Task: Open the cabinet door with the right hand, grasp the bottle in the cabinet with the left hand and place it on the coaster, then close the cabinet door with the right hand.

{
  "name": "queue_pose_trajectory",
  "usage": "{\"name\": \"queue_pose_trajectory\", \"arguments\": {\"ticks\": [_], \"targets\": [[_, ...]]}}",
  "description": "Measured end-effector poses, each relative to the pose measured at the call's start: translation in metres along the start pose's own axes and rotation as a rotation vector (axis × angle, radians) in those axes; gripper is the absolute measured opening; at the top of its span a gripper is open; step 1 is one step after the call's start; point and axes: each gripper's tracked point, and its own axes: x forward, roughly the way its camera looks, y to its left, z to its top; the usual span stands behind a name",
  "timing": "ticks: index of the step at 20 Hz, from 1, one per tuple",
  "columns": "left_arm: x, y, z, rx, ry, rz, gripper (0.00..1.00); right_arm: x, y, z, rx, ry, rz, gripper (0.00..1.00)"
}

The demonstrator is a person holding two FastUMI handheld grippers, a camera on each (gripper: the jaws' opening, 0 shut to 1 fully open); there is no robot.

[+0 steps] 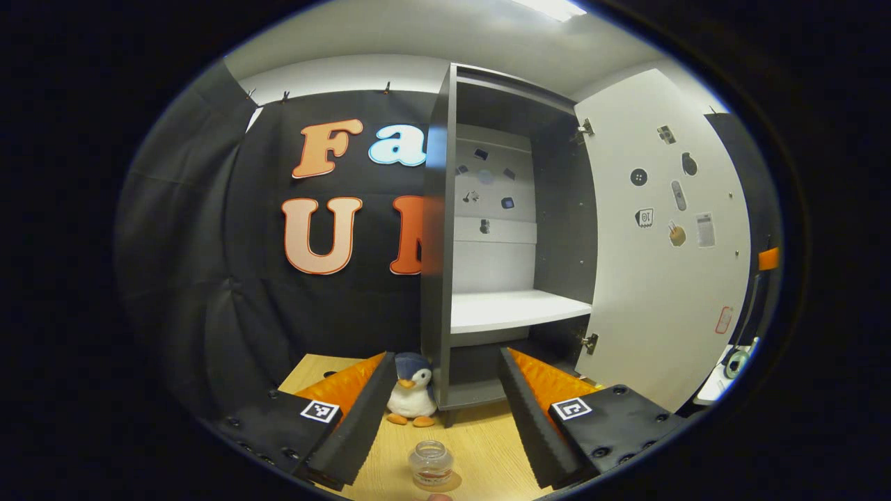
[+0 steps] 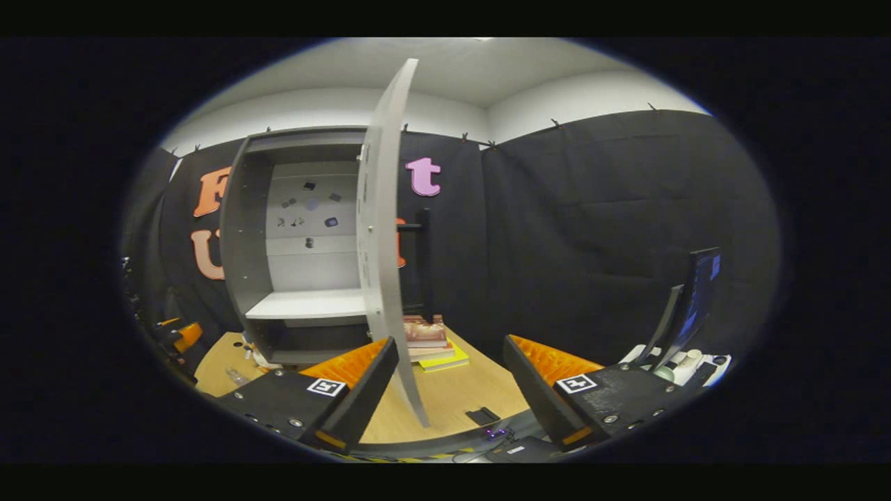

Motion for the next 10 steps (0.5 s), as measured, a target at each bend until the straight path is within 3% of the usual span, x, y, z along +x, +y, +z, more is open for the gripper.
{"name": "queue_pose_trajectory", "arguments": {"ticks": [5, 8, 10], "targets": [[0.000, 0.004, 0.027, 0.041, -0.026, 0.028, 0.96, 0.048, -0.011, 0.011, 0.021, -0.001, 0.075, 0.94], [0.003, 0.001, 0.037, 0.045, -0.041, 0.035, 0.96, 0.053, 0.005, 0.014, 0.051, -0.003, 0.157, 0.94], [0.003, -0.002, 0.039, 0.029, -0.045, 0.036, 0.95, 0.051, 0.002, 0.014, 0.046, -0.013, 0.166, 0.93]]}}
